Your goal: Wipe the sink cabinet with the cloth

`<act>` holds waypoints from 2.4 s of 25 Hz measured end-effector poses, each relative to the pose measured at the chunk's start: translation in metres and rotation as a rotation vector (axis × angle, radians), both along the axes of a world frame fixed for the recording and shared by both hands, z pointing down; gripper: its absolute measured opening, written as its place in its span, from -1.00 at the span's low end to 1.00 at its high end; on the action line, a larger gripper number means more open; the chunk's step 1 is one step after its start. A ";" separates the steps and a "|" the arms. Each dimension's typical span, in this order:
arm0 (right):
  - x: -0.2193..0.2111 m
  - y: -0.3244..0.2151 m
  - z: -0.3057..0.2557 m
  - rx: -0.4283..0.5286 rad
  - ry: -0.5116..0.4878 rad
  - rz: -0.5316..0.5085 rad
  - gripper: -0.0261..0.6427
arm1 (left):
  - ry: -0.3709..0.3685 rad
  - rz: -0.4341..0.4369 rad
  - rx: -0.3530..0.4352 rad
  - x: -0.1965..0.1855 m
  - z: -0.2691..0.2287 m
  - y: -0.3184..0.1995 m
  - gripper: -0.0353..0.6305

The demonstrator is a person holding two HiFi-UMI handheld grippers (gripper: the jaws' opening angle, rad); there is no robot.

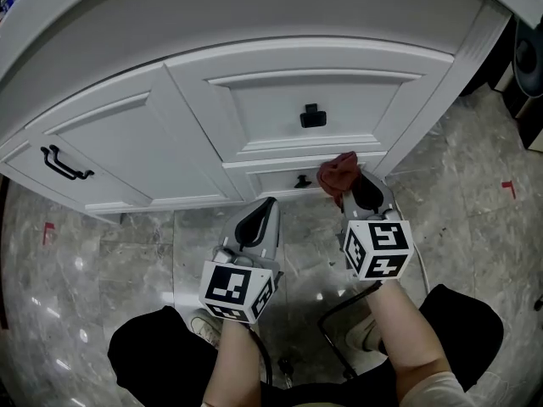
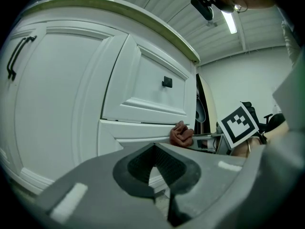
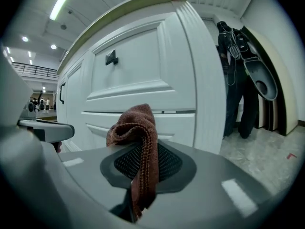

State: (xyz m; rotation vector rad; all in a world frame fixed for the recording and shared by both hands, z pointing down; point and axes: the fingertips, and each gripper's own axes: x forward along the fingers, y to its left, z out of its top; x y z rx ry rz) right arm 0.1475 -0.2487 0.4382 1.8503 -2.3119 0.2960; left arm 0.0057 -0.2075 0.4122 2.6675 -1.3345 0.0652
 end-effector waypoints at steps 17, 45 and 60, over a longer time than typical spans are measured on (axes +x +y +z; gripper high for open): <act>-0.034 0.014 0.002 0.067 -0.110 -0.007 -0.65 | -0.090 0.001 -0.037 -0.016 0.030 0.006 -0.89; -0.130 -0.013 0.078 -0.089 -0.219 -0.103 -0.65 | -0.118 -0.098 -0.104 -0.091 0.062 0.003 -0.89; -0.066 0.014 0.052 -0.100 -0.332 0.011 -0.65 | -0.142 -0.026 -0.035 -0.032 0.046 -0.002 -0.89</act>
